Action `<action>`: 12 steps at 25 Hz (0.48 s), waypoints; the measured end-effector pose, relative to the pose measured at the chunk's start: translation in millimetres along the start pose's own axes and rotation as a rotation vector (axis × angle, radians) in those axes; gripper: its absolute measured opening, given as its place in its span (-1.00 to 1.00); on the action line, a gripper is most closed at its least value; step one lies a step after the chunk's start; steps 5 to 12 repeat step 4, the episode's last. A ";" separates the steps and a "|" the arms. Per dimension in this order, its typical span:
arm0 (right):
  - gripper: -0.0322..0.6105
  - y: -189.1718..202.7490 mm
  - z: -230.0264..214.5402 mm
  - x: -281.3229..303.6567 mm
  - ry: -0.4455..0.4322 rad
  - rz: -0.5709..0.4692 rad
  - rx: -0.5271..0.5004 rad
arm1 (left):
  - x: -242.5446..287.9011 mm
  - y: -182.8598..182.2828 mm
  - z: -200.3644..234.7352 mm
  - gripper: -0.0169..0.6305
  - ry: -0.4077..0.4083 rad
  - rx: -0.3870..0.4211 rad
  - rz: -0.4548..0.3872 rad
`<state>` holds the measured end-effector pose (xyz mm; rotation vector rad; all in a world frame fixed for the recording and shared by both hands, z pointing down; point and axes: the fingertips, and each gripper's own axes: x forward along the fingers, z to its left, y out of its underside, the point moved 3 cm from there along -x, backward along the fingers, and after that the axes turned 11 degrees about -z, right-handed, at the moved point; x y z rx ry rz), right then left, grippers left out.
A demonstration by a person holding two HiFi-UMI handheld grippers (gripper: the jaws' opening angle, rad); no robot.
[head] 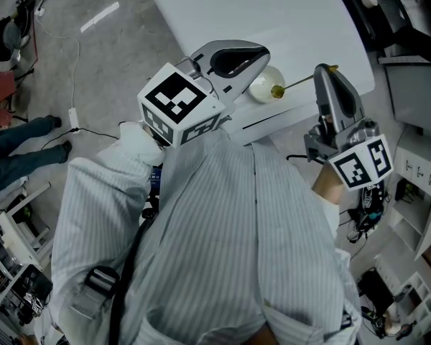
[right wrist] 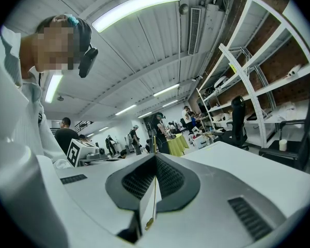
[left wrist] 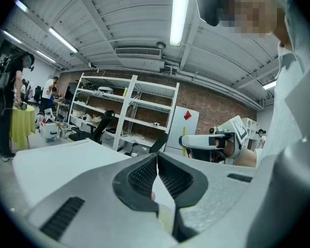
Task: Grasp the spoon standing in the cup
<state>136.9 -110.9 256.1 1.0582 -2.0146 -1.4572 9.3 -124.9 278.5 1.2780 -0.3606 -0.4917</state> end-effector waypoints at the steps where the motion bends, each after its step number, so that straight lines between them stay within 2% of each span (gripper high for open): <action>1: -0.88 -0.4 -0.4 -0.1 0.000 0.000 0.000 | 0.7 0.0 -0.2 -0.91 0.001 0.000 0.001; 12: -0.88 -1.3 -1.4 -0.1 -0.001 0.000 0.000 | 2.6 -0.2 -0.4 -0.91 0.005 0.001 0.004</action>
